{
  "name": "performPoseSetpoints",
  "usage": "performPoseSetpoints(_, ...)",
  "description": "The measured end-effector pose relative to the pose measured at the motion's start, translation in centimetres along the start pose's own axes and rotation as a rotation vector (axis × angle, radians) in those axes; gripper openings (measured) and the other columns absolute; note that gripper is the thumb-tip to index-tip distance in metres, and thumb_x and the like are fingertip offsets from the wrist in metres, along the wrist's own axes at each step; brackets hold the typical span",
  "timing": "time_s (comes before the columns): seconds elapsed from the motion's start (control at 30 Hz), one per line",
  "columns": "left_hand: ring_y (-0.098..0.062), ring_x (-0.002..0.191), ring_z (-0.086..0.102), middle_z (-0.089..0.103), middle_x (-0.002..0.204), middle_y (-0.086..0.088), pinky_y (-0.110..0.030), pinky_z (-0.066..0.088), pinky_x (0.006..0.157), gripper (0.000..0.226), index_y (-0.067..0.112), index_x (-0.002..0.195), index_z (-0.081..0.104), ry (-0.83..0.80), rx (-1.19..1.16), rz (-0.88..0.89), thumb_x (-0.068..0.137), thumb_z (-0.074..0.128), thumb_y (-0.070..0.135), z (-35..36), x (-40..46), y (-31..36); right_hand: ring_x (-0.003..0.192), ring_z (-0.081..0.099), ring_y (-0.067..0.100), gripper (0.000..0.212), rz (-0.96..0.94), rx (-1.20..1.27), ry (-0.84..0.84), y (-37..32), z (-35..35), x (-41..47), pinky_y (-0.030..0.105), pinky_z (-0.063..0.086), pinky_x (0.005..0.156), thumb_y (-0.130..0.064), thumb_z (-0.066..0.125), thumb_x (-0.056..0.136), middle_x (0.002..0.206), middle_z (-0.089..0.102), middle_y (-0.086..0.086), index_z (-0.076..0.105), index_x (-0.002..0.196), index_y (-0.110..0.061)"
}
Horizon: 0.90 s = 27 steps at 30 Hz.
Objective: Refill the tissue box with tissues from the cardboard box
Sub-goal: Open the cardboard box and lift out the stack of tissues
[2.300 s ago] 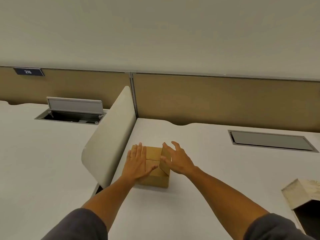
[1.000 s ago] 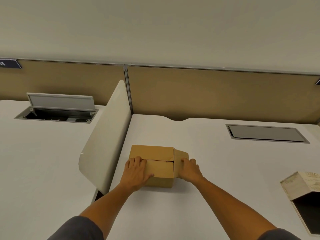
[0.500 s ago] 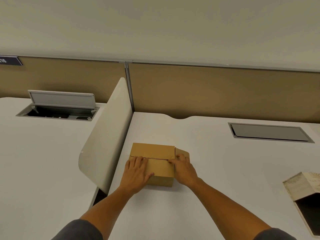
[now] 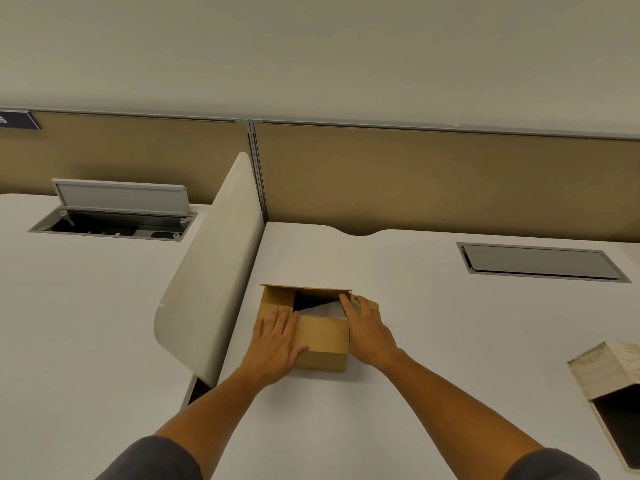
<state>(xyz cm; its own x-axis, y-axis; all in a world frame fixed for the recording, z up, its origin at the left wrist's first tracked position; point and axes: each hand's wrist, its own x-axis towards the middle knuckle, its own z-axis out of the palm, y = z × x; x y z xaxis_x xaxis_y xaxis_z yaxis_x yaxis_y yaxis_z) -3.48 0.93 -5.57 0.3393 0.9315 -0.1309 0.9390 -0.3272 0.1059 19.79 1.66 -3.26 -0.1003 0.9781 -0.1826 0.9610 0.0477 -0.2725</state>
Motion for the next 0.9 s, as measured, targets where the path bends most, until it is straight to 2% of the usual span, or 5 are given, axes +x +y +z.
performPoseSetpoints(0.33, -0.025, 0.138, 0.034, 0.040, 0.146, -0.003, -0.053, 0.014, 0.118, 0.088, 0.024, 0.152, 0.023, 0.014, -0.017, 0.032, 0.082, 0.057, 0.066, -2.8, 1.5, 0.3, 0.096, 0.063, 0.022, 0.095, 0.015, 0.122, -0.095, -0.6, -3.1, 4.1, 0.031, 0.053, 0.072, -0.012, 0.062, 0.093, 0.119, 0.056, 0.011, -0.005, 0.158, -0.029)
performPoseSetpoints(0.5, -0.025, 0.119, 0.055, 0.059, 0.126, -0.004, -0.055, 0.025, 0.117, 0.071, 0.021, 0.138, 0.051, 0.167, 0.002, 0.108, 0.077, 0.073, 0.050, -3.9, 1.4, 0.7, 0.102, 0.064, 0.025, 0.092, 0.031, 0.151, -0.158, -0.5, -3.8, 5.6, 0.043, 0.058, 0.091, -0.012, 0.062, 0.093, 0.114, 0.062, 0.011, 0.001, 0.160, -0.026)
performPoseSetpoints(0.67, -0.018, 0.062, 0.066, 0.070, 0.081, 0.002, -0.026, 0.049, 0.053, 0.027, 0.018, 0.092, 0.073, 0.417, 0.085, 0.341, 0.071, 0.084, 0.029, -5.3, -0.4, 0.5, 0.091, 0.065, 0.021, 0.092, 0.026, 0.177, -0.164, -0.5, -3.8, 5.9, 0.036, 0.060, 0.083, -0.011, 0.062, 0.092, 0.094, 0.056, 0.004, 0.002, 0.159, -0.026)
performPoseSetpoints(0.77, -0.009, 0.049, 0.062, 0.068, 0.071, 0.009, -0.019, 0.034, 0.041, 0.018, 0.024, 0.082, 0.072, 0.417, 0.126, 0.431, 0.079, 0.077, 0.042, -5.2, -1.9, 0.3, 0.081, 0.064, 0.017, 0.097, 0.025, 0.194, -0.139, -0.7, -3.6, 5.8, 0.030, 0.059, 0.075, -0.011, 0.065, 0.091, 0.093, 0.058, 0.005, -0.002, 0.159, -0.026)
performPoseSetpoints(0.9, -0.008, 0.062, 0.063, 0.073, 0.078, 0.009, -0.020, 0.037, 0.054, 0.070, 0.028, 0.087, 0.071, 0.197, -0.061, 0.272, 0.089, 0.019, 0.075, -4.6, -3.4, 0.5, 0.077, 0.063, 0.017, 0.100, 0.040, 0.238, -0.118, -0.7, -3.4, 5.6, 0.029, 0.058, 0.069, -0.010, 0.067, 0.091, 0.096, 0.062, 0.009, -0.004, 0.159, -0.027)
